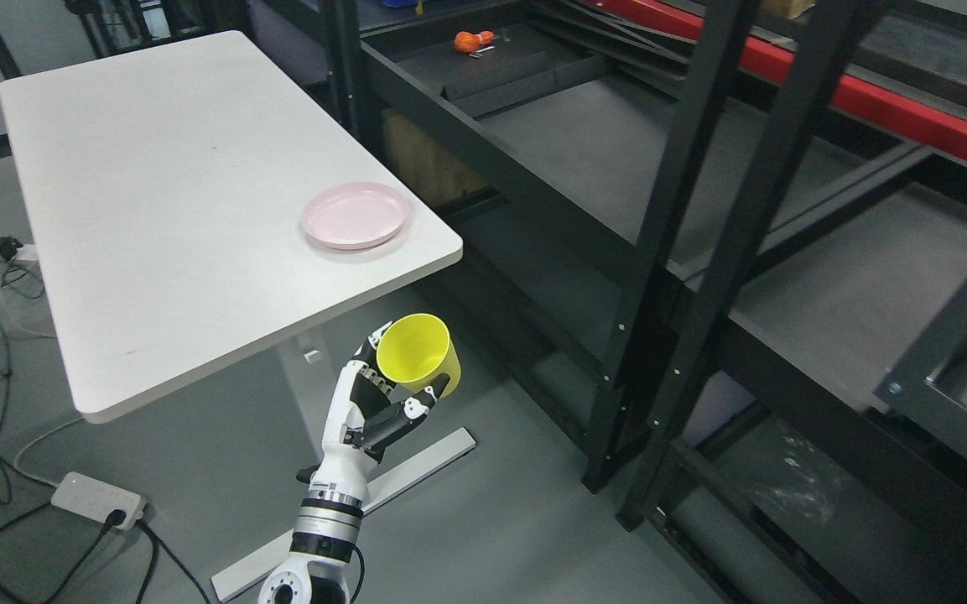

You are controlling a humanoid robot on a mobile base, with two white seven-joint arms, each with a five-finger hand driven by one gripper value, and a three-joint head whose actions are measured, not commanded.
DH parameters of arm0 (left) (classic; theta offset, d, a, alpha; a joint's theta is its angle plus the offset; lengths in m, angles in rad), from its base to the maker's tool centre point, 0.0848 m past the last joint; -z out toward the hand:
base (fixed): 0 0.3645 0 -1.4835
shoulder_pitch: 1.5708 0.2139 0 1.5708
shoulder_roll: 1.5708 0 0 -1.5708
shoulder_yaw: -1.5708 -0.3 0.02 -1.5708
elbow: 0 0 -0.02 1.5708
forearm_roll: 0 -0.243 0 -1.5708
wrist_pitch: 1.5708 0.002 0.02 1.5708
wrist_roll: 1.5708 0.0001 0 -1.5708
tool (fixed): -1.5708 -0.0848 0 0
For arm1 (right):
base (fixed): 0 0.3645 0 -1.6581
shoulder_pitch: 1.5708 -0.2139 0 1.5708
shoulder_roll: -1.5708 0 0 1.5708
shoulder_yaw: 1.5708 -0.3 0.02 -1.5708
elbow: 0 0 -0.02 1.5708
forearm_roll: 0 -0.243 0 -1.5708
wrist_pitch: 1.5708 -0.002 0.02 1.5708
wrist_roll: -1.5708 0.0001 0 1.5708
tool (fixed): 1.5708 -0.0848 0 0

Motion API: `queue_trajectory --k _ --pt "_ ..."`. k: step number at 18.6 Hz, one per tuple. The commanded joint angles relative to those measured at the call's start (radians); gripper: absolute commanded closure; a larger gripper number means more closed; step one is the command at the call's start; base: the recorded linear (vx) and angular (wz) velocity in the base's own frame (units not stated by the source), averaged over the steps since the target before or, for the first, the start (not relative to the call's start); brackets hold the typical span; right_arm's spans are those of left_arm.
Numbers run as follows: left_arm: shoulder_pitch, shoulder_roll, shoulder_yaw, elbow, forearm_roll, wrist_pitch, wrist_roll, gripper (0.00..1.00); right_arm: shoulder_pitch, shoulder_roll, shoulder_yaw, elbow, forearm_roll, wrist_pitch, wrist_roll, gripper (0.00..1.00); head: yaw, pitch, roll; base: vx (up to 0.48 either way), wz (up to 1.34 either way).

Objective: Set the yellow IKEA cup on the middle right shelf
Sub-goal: 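Carry the cup in the left hand while turning toward the shelving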

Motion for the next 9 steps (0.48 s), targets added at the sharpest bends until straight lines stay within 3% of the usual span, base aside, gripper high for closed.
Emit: queue_trajectory --k 1,9 --pt "-0.001 0.017 -0.036 -0.007 0.0 -0.002 -0.001 0.98 0.011 -0.017 0.017 0.0 -0.025 0.001 -0.215 0.01 0.0 0.0 0.0 -0.2 -0.52" --pt "-0.004 0.017 -0.051 -0.016 0.0 -0.011 -0.001 0.98 0.011 -0.017 0.017 0.0 -0.025 0.001 -0.215 0.01 0.0 0.0 0.0 -0.201 -0.66"
